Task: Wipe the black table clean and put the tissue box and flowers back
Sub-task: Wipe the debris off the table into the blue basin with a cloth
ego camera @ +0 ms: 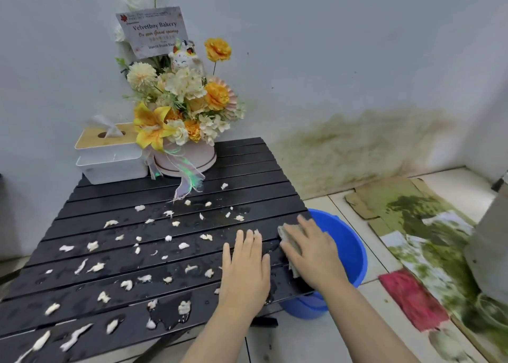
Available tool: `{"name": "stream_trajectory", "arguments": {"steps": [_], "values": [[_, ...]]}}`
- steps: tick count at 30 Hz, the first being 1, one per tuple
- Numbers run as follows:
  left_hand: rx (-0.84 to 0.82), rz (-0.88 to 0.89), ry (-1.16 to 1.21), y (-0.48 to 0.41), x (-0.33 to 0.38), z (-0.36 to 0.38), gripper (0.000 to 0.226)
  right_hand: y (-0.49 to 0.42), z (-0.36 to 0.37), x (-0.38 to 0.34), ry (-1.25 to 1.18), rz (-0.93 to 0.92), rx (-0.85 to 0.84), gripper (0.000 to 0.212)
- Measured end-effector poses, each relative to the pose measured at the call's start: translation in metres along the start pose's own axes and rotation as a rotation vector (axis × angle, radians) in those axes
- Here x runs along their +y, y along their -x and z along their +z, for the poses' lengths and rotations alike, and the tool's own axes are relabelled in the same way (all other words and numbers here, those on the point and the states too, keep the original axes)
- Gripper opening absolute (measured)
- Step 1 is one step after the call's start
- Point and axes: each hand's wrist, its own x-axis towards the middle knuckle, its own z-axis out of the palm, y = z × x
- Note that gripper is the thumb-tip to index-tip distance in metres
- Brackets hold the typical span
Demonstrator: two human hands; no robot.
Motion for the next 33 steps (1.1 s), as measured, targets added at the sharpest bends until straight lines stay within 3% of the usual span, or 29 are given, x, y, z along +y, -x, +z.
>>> {"name": "stream_trajectory", "arguments": {"steps": [4,9,14,17,19,22,25,28,33], "values": [[0.015,0.025,-0.114,-0.001,-0.002,0.014,0.05,0.003,0.009,-0.001,0.151,-0.025,-0.042,0.052],[-0.051,0.01,-0.113,-0.002,-0.004,0.014,0.054,0.007,0.019,-0.003,0.246,-0.074,0.146,0.04],[-0.06,-0.002,-0.065,-0.002,-0.002,0.012,0.049,0.002,0.024,-0.002,0.23,-0.115,0.211,0.036],[-0.021,0.017,0.06,0.001,-0.001,-0.006,0.078,0.0,0.026,0.0,0.197,-0.107,0.21,0.034],[-0.006,0.022,0.172,0.006,-0.005,-0.022,0.092,-0.003,0.024,0.0,0.087,-0.072,0.226,0.029],[0.094,-0.011,0.212,0.025,-0.034,-0.055,0.087,-0.004,0.007,-0.016,-0.279,0.005,0.251,0.025],[0.156,-0.085,0.211,0.055,-0.094,-0.082,0.072,0.006,-0.016,-0.073,-0.609,0.071,0.247,0.028],[0.202,-0.167,0.147,0.09,-0.167,-0.109,0.066,0.024,-0.014,-0.156,-0.878,0.002,0.162,0.028],[0.235,-0.324,0.139,0.138,-0.281,-0.139,0.054,0.057,0.037,-0.27,-0.883,-0.201,-0.028,0.03]]}}
